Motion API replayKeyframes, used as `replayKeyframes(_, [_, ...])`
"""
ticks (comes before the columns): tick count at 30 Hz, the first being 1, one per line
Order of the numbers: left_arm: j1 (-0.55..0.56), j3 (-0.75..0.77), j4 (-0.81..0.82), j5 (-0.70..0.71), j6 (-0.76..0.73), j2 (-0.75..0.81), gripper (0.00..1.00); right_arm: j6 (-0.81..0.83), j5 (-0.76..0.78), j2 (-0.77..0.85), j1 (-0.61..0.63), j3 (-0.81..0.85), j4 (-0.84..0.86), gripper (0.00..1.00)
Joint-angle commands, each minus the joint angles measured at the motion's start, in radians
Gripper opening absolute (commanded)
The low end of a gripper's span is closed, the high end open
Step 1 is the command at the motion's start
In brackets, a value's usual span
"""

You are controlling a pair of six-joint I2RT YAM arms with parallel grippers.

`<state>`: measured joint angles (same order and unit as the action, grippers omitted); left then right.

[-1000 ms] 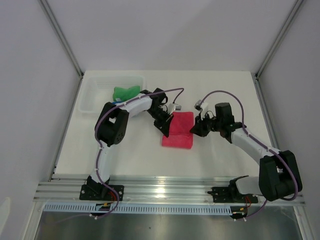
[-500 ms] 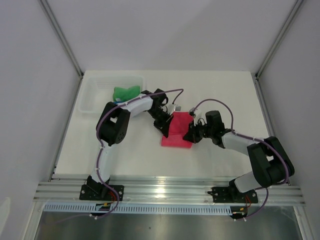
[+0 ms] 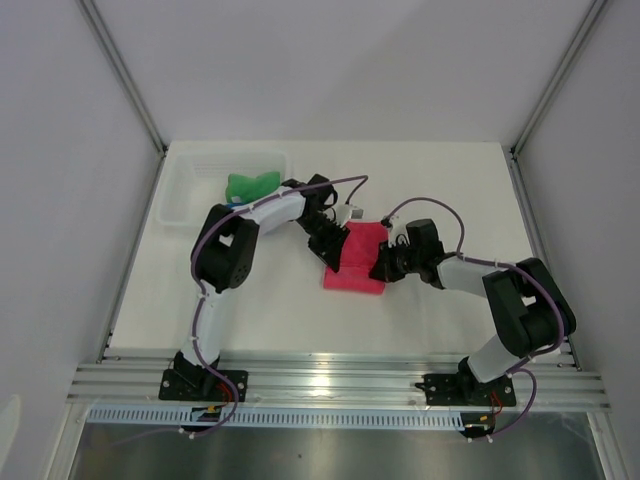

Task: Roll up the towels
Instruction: Roll the towel

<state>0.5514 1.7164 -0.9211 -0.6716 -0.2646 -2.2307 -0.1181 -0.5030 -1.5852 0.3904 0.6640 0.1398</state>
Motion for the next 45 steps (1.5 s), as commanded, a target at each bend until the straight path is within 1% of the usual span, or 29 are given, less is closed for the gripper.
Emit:
replayKeyframes(1, [0.002,0.008,0.059,-0.005,-0.051,0.112,0.36,-0.025,0.072,-0.016,-0.007,0.036,-0.045,0.08])
replayKeyframes(4, [0.001,0.008,0.061,0.001,-0.114,0.161,0.38,-0.031,0.083,-0.019,-0.004,0.039,-0.065,0.08])
replayKeyframes(7, [0.001,0.009,0.044,0.007,-0.217,0.216,0.40,-0.041,0.096,-0.022,-0.002,0.032,-0.074,0.08])
replayKeyframes(8, [0.001,0.003,0.030,0.000,-0.255,0.232,0.41,-0.048,0.096,-0.025,-0.002,0.032,-0.075,0.08])
replayKeyframes(9, [0.004,-0.003,0.012,-0.015,-0.334,0.270,0.42,-0.049,0.093,-0.027,-0.001,0.032,-0.074,0.09])
replayKeyframes(10, [0.005,-0.012,0.004,-0.020,-0.378,0.292,0.42,-0.051,0.095,-0.027,-0.002,0.032,-0.074,0.09])
replayKeyframes(11, [0.011,-0.062,-0.001,-0.022,-0.477,0.315,0.44,-0.051,0.096,-0.027,-0.001,0.034,-0.074,0.09])
replayKeyframes(13, [0.053,-0.113,0.019,0.022,-0.583,0.392,0.46,-0.049,0.103,-0.027,-0.002,0.034,-0.075,0.09])
replayKeyframes(14, [0.073,-0.215,0.033,0.047,-0.640,0.416,0.47,-0.049,0.103,-0.027,-0.002,0.034,-0.072,0.09])
replayKeyframes(15, [0.120,-0.248,0.056,0.082,-0.721,0.437,0.47,-0.046,0.098,-0.030,-0.002,0.034,-0.069,0.09])
replayKeyframes(16, [0.143,-0.314,0.124,0.155,-0.743,0.460,0.48,-0.046,0.093,-0.032,-0.001,0.031,-0.063,0.09])
replayKeyframes(18, [0.195,-0.384,0.172,0.194,-0.777,0.464,0.49,-0.046,0.096,-0.038,-0.002,0.029,-0.060,0.09])
replayKeyframes(19, [0.208,-0.390,0.209,0.202,-0.774,0.459,0.50,-0.048,0.098,-0.039,-0.002,0.029,-0.059,0.09])
replayKeyframes(22, [0.242,-0.397,0.246,0.239,-0.739,0.434,0.57,-0.049,0.095,-0.044,-0.001,0.032,-0.060,0.09])
replayKeyframes(23, [0.245,-0.402,0.281,0.263,-0.723,0.428,0.61,-0.048,0.092,-0.042,-0.001,0.034,-0.062,0.09])
replayKeyframes(30, [0.257,-0.486,0.376,0.371,-0.722,0.436,0.61,-0.045,0.096,-0.024,-0.002,0.020,-0.065,0.09])
replayKeyframes(32, [0.259,-0.502,0.377,0.376,-0.719,0.428,0.61,-0.051,0.098,-0.021,-0.004,0.016,-0.062,0.09])
replayKeyframes(35, [0.259,-0.512,0.346,0.346,-0.703,0.410,0.61,-0.051,0.096,-0.032,-0.004,0.017,-0.065,0.09])
replayKeyframes(37, [0.260,-0.528,0.361,0.345,-0.693,0.404,0.62,-0.051,0.095,-0.033,-0.004,0.026,-0.075,0.09])
replayKeyframes(39, [0.265,-0.520,0.376,0.366,-0.677,0.393,0.63,-0.052,0.096,-0.030,-0.002,0.026,-0.077,0.09])
replayKeyframes(42, [0.266,-0.476,0.354,0.379,-0.667,0.355,0.62,-0.052,0.093,-0.027,-0.002,0.023,-0.078,0.10])
replayKeyframes(45, [0.278,-0.472,0.340,0.400,-0.671,0.332,0.59,-0.054,0.089,-0.025,-0.004,0.025,-0.088,0.11])
